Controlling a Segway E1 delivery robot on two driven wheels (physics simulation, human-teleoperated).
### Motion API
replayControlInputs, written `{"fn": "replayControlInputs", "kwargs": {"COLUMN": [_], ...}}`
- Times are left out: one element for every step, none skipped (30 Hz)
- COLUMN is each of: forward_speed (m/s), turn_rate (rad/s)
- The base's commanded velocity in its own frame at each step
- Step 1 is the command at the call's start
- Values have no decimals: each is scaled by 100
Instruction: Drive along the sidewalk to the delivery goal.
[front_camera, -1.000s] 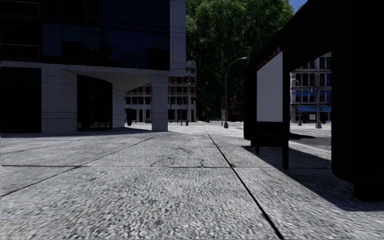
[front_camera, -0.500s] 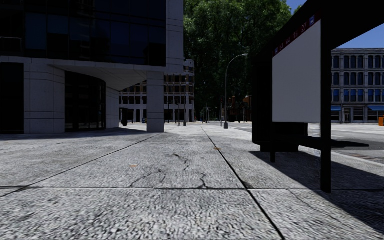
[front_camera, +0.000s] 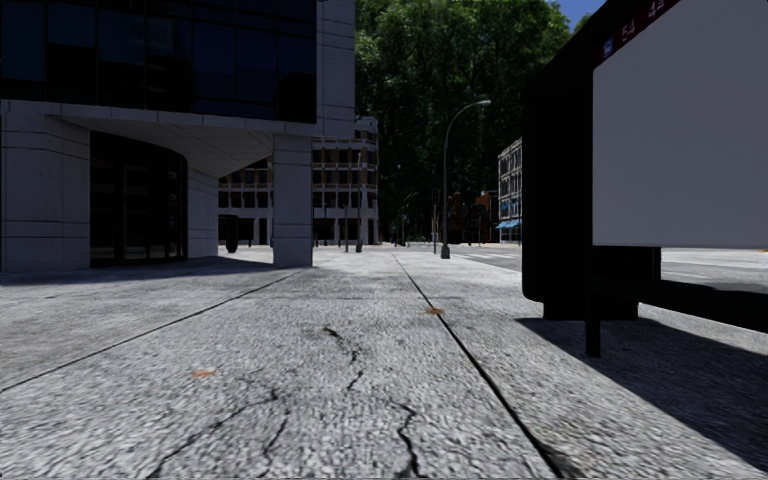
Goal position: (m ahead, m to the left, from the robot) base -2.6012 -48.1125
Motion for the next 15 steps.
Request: {"fn": "replayControlInputs", "kwargs": {"forward_speed": [199, 199, 199, 199, 199, 199, 199, 199, 199, 199, 199, 199, 199, 199, 199], "turn_rate": [-2, -1, 0, 0, 0, 0, 0, 0, 0, 0, 0, 0, 0, 0, 0]}}
